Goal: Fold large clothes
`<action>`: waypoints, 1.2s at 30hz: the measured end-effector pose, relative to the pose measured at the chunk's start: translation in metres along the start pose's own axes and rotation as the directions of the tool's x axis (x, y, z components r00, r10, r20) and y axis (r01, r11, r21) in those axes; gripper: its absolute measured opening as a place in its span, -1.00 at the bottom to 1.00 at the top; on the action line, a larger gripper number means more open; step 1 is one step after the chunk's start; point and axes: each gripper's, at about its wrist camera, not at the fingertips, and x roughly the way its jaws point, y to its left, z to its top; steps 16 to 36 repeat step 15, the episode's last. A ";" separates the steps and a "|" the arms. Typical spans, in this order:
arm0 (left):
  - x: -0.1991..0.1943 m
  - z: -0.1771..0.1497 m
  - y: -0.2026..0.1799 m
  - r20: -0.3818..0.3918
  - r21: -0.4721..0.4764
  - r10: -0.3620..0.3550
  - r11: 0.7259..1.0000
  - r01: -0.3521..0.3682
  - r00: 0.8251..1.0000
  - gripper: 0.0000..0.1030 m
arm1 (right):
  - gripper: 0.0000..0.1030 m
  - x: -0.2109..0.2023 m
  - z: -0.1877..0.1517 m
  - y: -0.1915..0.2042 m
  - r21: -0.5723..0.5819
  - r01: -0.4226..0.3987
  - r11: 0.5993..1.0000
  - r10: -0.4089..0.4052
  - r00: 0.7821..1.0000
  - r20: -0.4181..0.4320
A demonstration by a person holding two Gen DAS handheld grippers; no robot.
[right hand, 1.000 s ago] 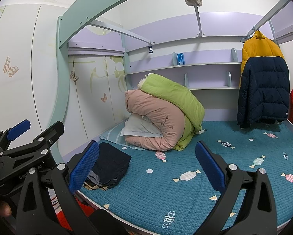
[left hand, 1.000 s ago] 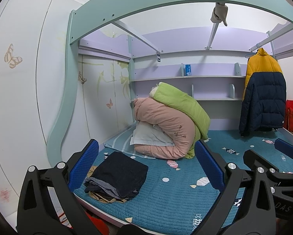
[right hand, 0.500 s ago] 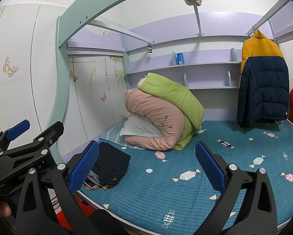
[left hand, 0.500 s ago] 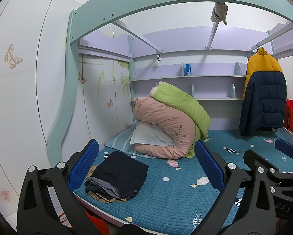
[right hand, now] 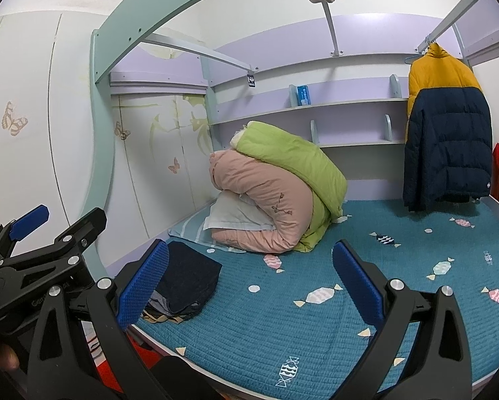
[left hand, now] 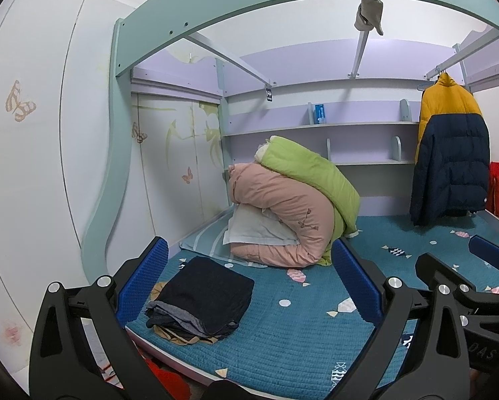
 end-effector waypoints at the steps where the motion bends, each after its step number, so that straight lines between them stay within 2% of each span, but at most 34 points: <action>1: 0.003 -0.001 -0.001 0.000 0.004 -0.001 1.000 0.001 1.000 0.91 | 0.85 0.001 0.000 -0.001 0.002 0.001 1.000 -0.001 1.000 0.000; 8: 0.017 -0.005 -0.011 -0.016 0.040 0.011 0.999 -0.010 1.000 0.91 | 0.85 0.013 -0.007 -0.014 0.027 0.000 1.000 0.001 1.000 -0.020; 15: 0.054 -0.017 -0.046 -0.077 0.102 -0.014 0.995 0.021 0.997 0.91 | 0.85 0.038 -0.025 -0.053 0.082 0.051 0.995 -0.044 0.996 -0.081; 36: 0.054 -0.017 -0.046 -0.077 0.102 -0.014 0.995 0.021 0.997 0.91 | 0.85 0.038 -0.025 -0.053 0.082 0.051 0.995 -0.044 0.996 -0.081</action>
